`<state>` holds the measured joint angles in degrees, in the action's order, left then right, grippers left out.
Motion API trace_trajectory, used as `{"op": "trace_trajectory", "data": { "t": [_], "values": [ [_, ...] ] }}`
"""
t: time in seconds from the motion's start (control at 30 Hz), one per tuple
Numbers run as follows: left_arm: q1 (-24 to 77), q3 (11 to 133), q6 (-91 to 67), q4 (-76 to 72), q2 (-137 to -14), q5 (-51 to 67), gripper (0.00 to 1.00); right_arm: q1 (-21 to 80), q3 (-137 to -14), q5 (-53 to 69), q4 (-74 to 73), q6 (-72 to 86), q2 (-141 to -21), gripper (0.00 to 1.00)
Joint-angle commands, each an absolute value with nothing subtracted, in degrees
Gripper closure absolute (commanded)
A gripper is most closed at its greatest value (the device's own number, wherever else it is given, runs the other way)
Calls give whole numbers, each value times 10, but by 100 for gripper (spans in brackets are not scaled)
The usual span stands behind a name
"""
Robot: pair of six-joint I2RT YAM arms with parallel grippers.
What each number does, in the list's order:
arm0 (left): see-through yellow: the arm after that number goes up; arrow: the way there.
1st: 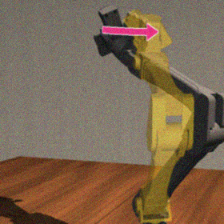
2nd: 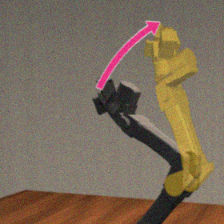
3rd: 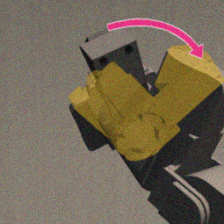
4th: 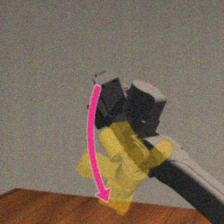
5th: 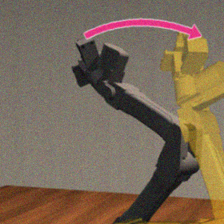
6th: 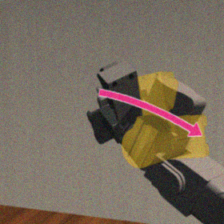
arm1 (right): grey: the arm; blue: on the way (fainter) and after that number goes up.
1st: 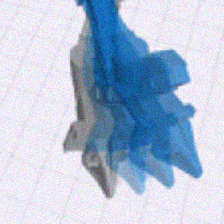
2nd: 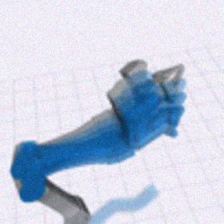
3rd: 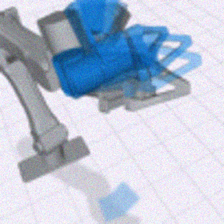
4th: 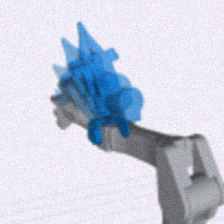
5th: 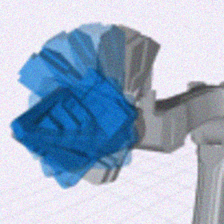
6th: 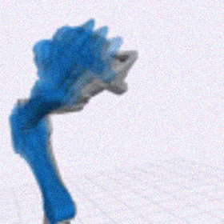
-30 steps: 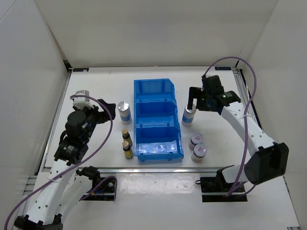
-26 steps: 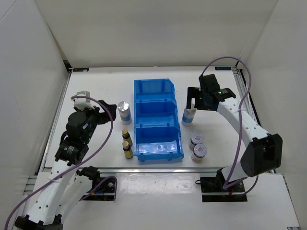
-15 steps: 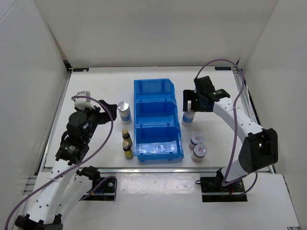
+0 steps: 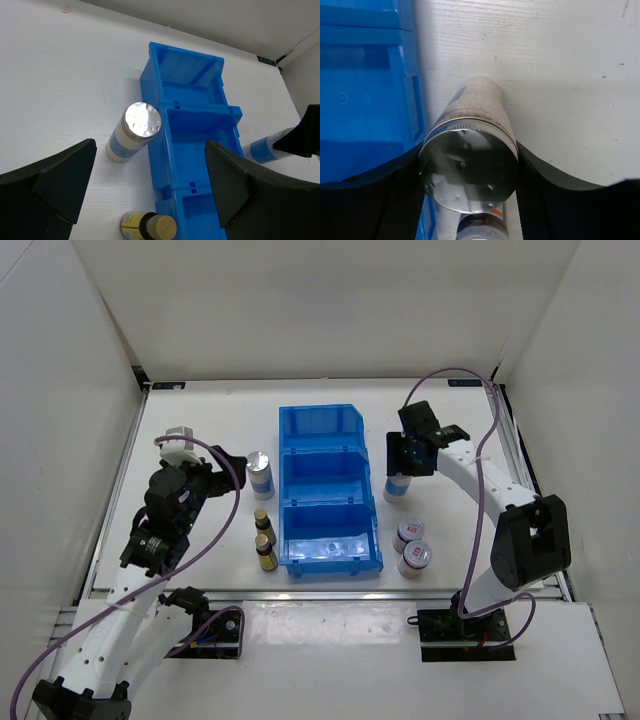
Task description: Organize the condiment bottles
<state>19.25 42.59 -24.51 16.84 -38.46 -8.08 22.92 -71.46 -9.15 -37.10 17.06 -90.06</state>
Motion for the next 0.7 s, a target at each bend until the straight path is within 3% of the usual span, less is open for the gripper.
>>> {"op": "trace_trajectory", "data": {
  "t": [0.0, 0.03, 0.1, 0.13, 0.23, 0.53, 0.67],
  "values": [
    [194, 421, -248, 151, -382, -76, 0, 232, -744, -137, -365, 157, -867, 58],
    [194, 421, -248, 151, -382, -76, 0, 232, -744, -143, -365, 157, -852, 67],
    [194, 421, -248, 151, -382, -76, 0, 232, -751, -160, -372, 157, -838, 75],
    [194, 416, -248, 151, -382, -76, 0, 232, -756, -167, -372, 157, -826, 85],
    [194, 416, -253, 146, -382, -70, 0, 237, -767, -185, -385, 157, -805, 98],
    [194, 410, -258, 146, -382, -70, 0, 293, -785, -174, -388, 135, -714, 100],
    [194, 405, -272, 146, -388, -101, 0, 330, -798, -108, -393, 113, -687, 100]
  ]
}}
